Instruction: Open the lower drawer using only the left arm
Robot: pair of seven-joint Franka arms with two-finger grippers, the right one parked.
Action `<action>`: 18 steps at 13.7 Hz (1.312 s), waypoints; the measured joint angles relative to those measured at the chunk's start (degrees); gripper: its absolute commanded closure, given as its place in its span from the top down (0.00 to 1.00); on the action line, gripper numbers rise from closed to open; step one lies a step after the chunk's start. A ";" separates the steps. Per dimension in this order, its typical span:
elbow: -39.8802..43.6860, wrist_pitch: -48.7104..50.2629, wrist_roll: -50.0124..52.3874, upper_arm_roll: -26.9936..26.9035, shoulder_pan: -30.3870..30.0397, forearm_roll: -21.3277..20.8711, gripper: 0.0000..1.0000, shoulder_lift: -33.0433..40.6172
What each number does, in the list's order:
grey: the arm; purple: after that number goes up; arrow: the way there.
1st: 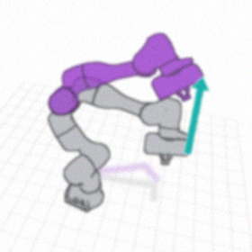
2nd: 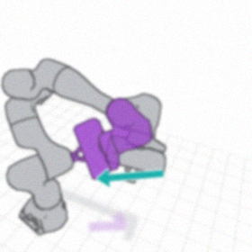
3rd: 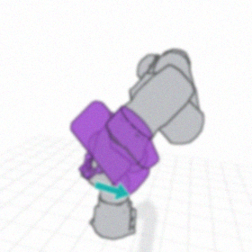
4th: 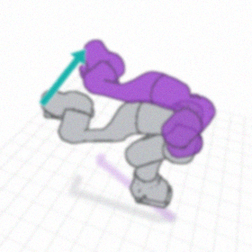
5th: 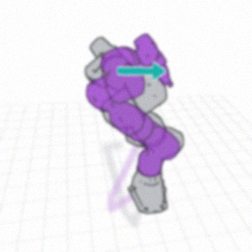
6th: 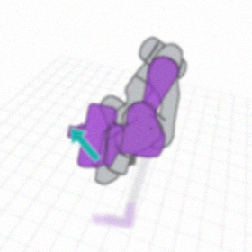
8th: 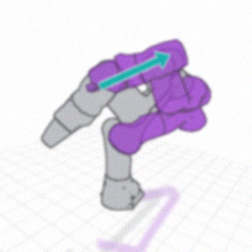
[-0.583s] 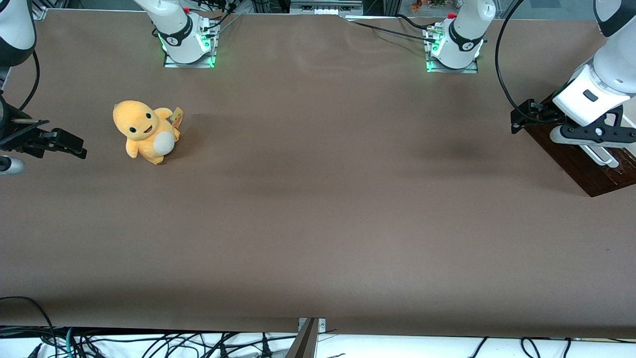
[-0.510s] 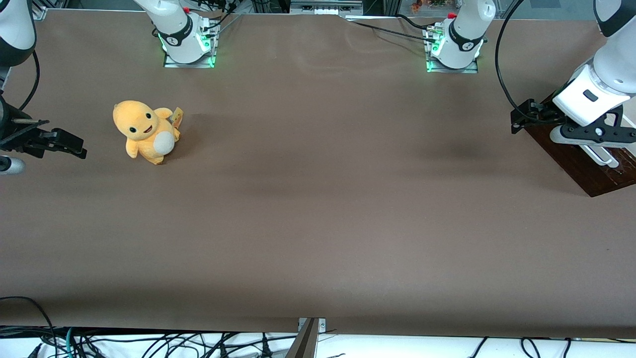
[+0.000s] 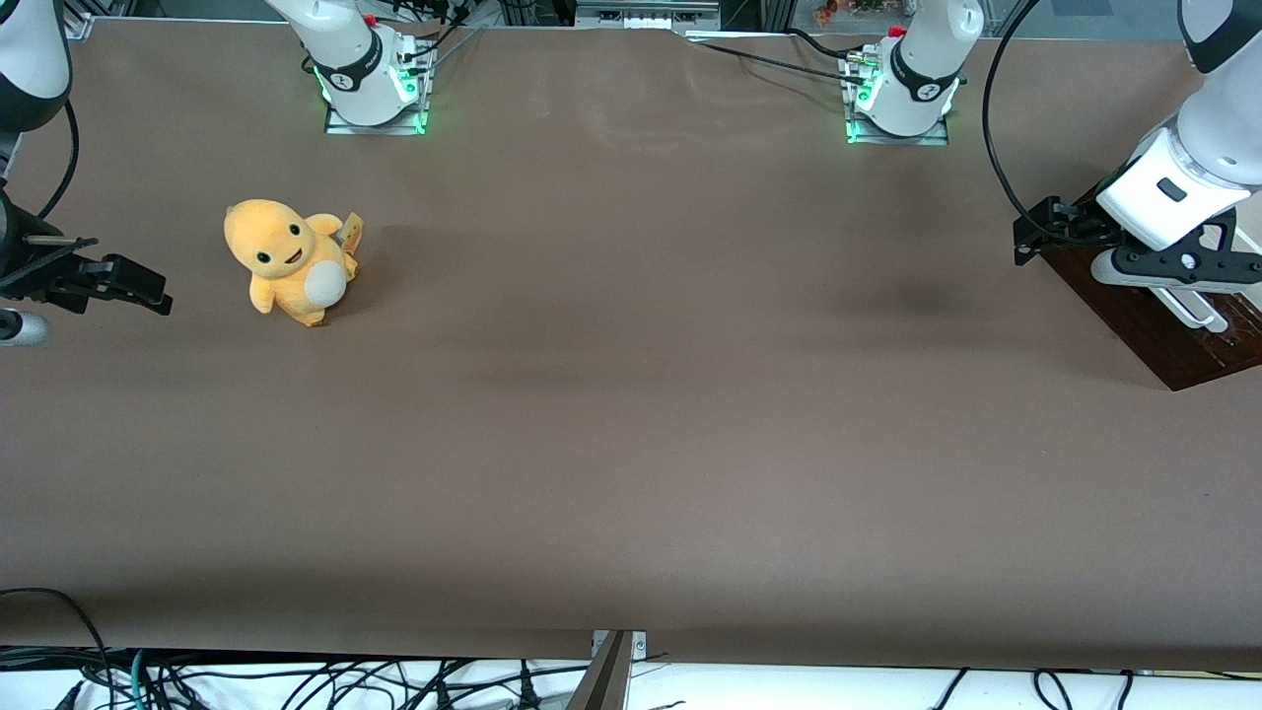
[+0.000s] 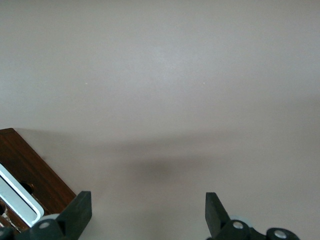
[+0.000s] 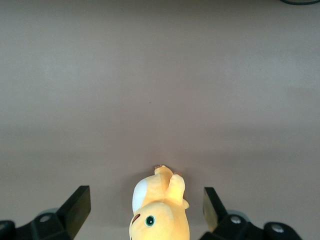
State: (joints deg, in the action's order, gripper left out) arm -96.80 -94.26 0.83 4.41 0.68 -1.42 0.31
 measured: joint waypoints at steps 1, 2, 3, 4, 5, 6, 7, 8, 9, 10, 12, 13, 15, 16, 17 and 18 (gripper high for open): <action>0.00 0.01 0.00 0.00 0.00 0.00 1.00 0.00; 0.00 0.01 0.00 0.00 0.00 0.00 1.00 0.00; 0.00 0.02 0.01 0.04 0.00 0.00 1.00 0.00; 0.00 0.07 0.03 0.09 0.01 0.02 1.00 -0.02; 0.00 0.18 0.03 0.10 0.01 0.39 1.00 -0.12; 0.00 0.27 0.03 0.07 0.00 1.39 1.00 -0.35; 0.00 0.28 0.03 0.06 0.00 1.97 1.00 -0.71; 0.00 0.30 0.03 0.06 0.00 2.12 1.00 -1.12; 0.00 0.33 0.03 0.05 0.00 2.13 1.00 -1.64; 0.00 0.33 0.03 0.04 -0.01 2.14 1.00 -2.21; 0.01 0.33 0.02 0.01 -0.03 2.15 1.00 -3.09; 0.01 0.33 0.02 -0.02 -0.05 2.16 1.00 -3.37; 0.10 0.33 0.02 -0.07 -0.07 2.16 1.00 -3.56; 0.21 0.33 0.02 -0.07 -0.07 2.16 1.00 -3.56; 0.44 0.41 0.02 -0.08 -0.07 2.16 1.00 -3.57; 0.78 0.98 0.02 -0.09 -0.08 2.16 1.00 -3.57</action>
State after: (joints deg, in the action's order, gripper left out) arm -96.02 -93.28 0.85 4.31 0.61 0.73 -3.25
